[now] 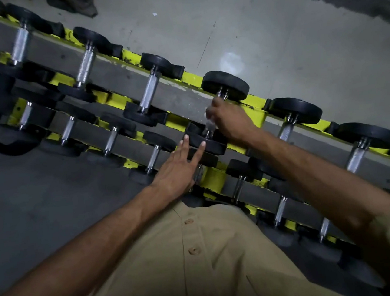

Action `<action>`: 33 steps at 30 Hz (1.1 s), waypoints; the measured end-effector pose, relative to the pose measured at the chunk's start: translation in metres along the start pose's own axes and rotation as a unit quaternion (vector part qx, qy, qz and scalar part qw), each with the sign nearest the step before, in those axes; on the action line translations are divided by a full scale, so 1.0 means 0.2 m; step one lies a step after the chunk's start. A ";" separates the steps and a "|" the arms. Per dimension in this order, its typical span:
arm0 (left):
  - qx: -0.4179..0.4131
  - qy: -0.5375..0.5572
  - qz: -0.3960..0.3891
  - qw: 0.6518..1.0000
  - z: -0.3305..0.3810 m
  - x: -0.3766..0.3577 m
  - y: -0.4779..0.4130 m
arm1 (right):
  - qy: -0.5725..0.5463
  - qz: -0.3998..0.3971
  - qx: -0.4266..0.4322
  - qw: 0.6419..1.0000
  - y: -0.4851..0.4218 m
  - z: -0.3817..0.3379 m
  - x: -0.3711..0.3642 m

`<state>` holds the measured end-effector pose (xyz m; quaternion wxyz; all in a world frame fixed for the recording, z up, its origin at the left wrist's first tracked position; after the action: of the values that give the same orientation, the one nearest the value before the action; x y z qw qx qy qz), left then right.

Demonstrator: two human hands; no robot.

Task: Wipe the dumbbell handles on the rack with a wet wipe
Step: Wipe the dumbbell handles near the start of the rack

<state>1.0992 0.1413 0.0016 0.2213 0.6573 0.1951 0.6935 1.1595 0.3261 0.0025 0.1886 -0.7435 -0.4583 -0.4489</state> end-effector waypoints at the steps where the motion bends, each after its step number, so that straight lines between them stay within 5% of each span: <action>1: 0.002 0.000 -0.001 1.000 0.00 0.00 0.00 | -0.041 0.061 -0.052 0.996 0.00 0.06 0.04; 5: 0.003 -0.002 -0.003 1.000 0.00 0.01 0.00 | -0.225 0.230 -0.252 0.913 0.14 0.18 -0.03; 10: -0.013 -0.008 -0.010 1.000 -0.02 0.02 0.00 | -0.364 0.184 -0.415 0.813 0.29 0.17 -0.35; 13: -0.027 -0.008 -0.020 0.999 -0.03 0.02 0.00 | -0.452 0.241 -0.477 0.714 0.21 0.32 -0.31; 17: -0.046 -0.014 -0.024 0.999 -0.05 0.04 0.00 | -0.513 0.322 -0.475 0.639 0.04 0.42 -0.14; 21: -0.065 -0.033 -0.033 0.997 -0.07 0.05 -0.01 | -0.752 0.274 -0.421 0.427 -0.06 0.31 -0.24; 24: -0.082 -0.047 -0.035 0.995 -0.09 0.05 -0.02 | -0.827 0.253 -0.376 0.334 -0.11 0.33 -0.28; 27: -0.095 -0.056 -0.045 0.993 -0.09 0.06 -0.03 | -0.833 0.280 -0.368 0.304 -0.13 0.34 -0.28; 31: -0.113 -0.068 -0.040 0.990 -0.10 0.07 -0.04 | -0.732 0.394 -0.386 0.400 -0.01 0.31 -0.33; 33: -0.117 -0.071 -0.041 0.990 -0.10 0.06 -0.04 | -0.734 0.387 -0.385 0.404 -0.01 0.30 -0.36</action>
<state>1.0783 0.1550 0.0065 0.3381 0.6658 0.1229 0.6537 1.1747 0.3319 -0.0892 -0.3733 -0.8797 0.1370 0.2610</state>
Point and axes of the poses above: each hand's wrist, its own y-axis away from the middle knuckle, its own x-axis out of the back of the hand, z = x × y, the point moved 7 cm from there along -y, towards the middle knuckle, and after that the axes turned 15 degrees about -y, right-handed, at the moved point
